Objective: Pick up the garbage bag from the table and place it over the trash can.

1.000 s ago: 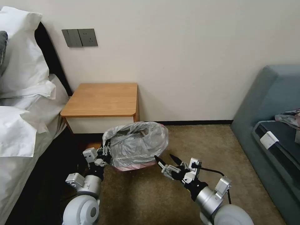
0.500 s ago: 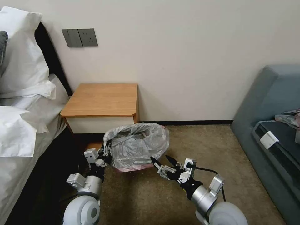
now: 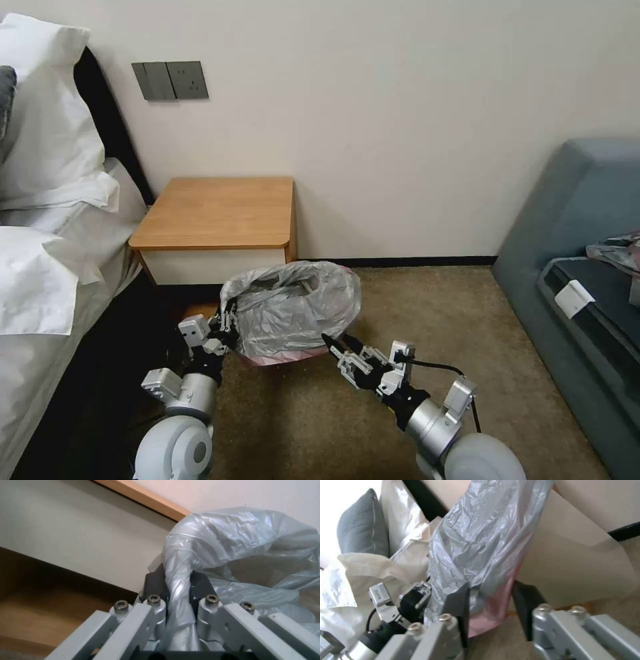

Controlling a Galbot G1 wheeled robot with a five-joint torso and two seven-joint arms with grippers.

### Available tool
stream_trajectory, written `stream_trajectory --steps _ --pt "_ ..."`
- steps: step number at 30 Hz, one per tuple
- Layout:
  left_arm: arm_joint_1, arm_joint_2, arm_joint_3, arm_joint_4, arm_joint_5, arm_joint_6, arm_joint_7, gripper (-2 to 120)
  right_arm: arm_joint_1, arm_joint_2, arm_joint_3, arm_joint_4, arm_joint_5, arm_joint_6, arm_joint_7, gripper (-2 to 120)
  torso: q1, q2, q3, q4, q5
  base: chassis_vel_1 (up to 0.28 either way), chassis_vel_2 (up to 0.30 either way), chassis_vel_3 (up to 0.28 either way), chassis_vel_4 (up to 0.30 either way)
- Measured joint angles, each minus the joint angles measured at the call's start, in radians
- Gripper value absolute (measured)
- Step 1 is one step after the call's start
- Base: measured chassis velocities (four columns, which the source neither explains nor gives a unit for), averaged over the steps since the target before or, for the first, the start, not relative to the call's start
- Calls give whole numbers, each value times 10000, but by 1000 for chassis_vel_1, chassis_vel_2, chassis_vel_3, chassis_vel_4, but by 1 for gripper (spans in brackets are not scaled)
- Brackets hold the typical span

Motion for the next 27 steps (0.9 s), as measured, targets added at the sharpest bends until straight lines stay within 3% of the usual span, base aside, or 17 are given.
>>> stream_trajectory --steps 1,4,8,9,20,27 --pt "0 0 0 0 0 0 0 6 0 0 0 0 0 0 0 32 0 0 0 0 0 0 0 0 0" --pt "-1 25 -51 -20 -56 35 -34 6 8 19 -6 -33 -80 31 -92 15 0 0 0 0 0 0 0 0 0" --pt "-24 29 -65 -33 -88 77 -72 6 7 18 -17 -40 -144 52 -170 7 0 0 0 0 0 0 0 0 0" --pt "-32 28 -68 -39 -97 87 -84 6 4 9 -17 -41 -162 66 -226 0 0 0 0 0 0 0 0 0 0" --pt "-42 4 -55 -154 -230 162 -130 6 -52 -35 28 -105 -364 144 -370 0 0 0 0 0 0 0 0 0 0" --pt "70 43 -87 -427 -1084 591 -319 6 -128 -165 137 -382 -635 367 -609 0 0 0 0 0 1 0 0 0 0"
